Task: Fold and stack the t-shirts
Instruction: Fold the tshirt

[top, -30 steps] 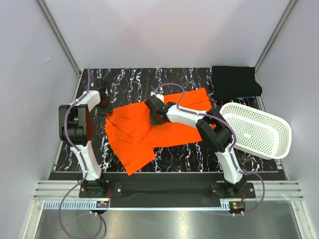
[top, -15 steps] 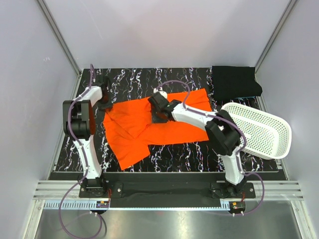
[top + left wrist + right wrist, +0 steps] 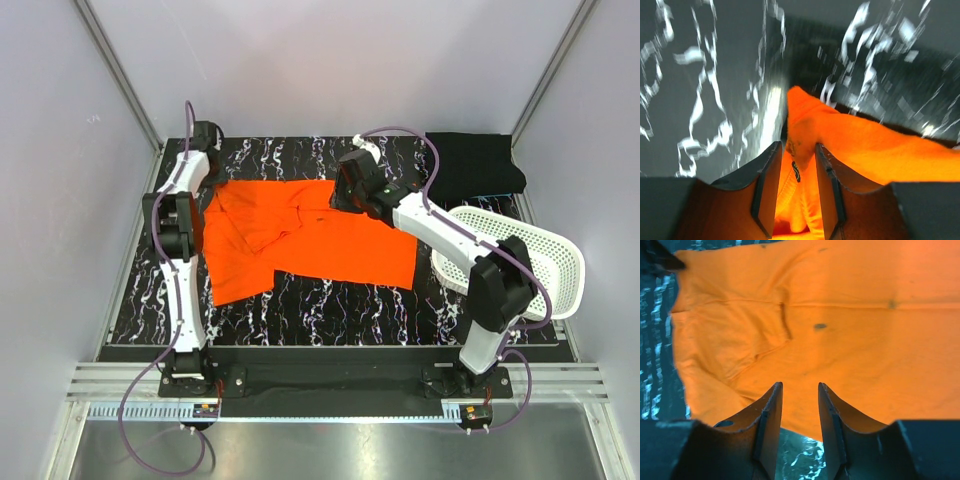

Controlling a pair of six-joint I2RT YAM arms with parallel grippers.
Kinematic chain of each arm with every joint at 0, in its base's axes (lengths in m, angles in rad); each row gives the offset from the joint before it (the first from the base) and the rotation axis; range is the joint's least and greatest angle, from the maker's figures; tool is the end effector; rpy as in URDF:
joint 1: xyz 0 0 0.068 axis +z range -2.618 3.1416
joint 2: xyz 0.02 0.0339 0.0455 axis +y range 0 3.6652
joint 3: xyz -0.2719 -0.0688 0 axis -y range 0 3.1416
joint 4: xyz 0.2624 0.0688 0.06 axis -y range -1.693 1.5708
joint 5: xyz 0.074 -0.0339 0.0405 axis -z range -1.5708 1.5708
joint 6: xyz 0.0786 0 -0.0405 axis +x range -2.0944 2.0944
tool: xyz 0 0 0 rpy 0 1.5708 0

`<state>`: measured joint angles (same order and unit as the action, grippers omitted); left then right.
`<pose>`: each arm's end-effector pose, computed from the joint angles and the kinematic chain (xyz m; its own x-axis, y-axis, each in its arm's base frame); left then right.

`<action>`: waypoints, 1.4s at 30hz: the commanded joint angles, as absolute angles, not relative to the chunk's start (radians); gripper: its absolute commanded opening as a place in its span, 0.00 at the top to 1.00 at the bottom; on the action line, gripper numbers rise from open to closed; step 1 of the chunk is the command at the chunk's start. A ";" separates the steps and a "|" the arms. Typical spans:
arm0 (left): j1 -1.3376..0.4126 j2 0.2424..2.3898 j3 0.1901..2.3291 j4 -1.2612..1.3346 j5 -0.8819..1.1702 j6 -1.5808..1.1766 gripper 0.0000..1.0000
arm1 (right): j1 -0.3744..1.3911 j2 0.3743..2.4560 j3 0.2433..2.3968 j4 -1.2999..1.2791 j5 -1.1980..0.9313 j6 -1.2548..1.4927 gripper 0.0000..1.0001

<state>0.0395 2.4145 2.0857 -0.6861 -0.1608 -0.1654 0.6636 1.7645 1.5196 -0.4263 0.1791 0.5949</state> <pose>0.5699 0.0351 0.1375 -0.8169 -0.1949 -0.5429 -0.2615 0.9641 0.0473 0.3710 0.2723 0.2808 -0.6839 0.1653 -0.7106 -0.1364 0.9279 0.3471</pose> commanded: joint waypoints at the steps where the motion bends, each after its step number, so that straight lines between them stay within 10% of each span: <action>1: 0.049 2.390 2.197 -0.680 -0.118 -0.165 0.62 | 0.638 1.752 1.493 -0.411 0.251 0.574 0.59; 23: -0.043 1.609 1.117 -0.503 0.090 -0.238 0.59 | 0.411 1.897 1.462 -0.644 0.206 0.694 0.64; 42: -0.063 1.825 1.287 -0.474 0.026 -0.262 0.60 | 0.279 2.095 1.747 -0.801 0.380 0.819 0.61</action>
